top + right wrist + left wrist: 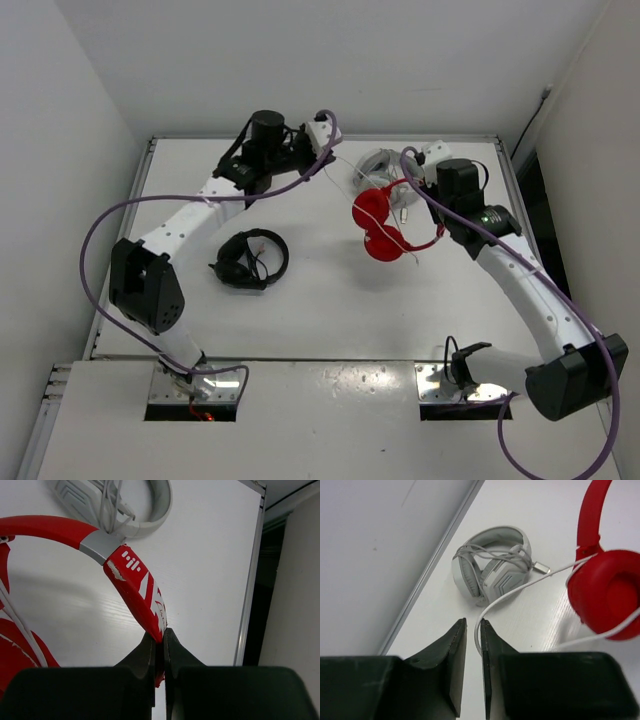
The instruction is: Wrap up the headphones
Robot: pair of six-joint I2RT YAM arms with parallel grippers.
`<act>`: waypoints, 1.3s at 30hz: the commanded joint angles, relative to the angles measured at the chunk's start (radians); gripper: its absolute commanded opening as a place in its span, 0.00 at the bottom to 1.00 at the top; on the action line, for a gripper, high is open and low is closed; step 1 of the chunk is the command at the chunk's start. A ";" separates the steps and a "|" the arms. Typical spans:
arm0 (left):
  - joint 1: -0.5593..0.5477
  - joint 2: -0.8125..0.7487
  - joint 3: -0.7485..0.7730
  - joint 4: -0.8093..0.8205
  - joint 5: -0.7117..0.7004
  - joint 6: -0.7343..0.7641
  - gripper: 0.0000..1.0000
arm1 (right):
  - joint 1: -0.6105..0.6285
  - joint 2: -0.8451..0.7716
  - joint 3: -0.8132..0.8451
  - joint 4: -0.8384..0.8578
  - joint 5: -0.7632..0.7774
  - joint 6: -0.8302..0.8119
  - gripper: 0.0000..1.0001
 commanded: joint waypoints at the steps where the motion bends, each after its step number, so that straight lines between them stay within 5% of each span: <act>1: 0.040 -0.048 -0.002 -0.056 0.079 0.039 0.23 | -0.007 -0.038 0.006 0.024 0.045 -0.017 0.00; 7: 0.049 -0.039 -0.095 -0.102 0.180 0.048 0.21 | -0.007 -0.026 0.050 0.036 0.045 0.001 0.00; 18: 0.049 -0.066 -0.268 0.001 0.097 -0.025 0.14 | -0.042 0.013 0.162 -0.037 -0.097 0.106 0.00; 22: 0.028 -0.163 -0.406 0.030 0.074 -0.113 0.25 | -0.051 0.022 0.162 -0.037 -0.035 0.106 0.00; 26: -0.104 -0.351 -0.632 0.116 -0.032 -0.275 0.30 | -0.051 0.013 0.109 -0.028 0.002 0.106 0.00; 30: -0.316 -0.555 -0.868 0.185 -0.306 -0.445 0.36 | -0.051 0.013 0.085 -0.028 0.011 0.124 0.00; 35: -0.500 -0.531 -0.878 0.128 -0.587 -0.709 0.42 | -0.060 0.013 0.075 -0.028 -0.020 0.142 0.00; 39: -0.540 -0.469 -0.861 0.145 -0.595 -0.812 0.44 | -0.060 0.013 0.075 -0.037 -0.032 0.152 0.00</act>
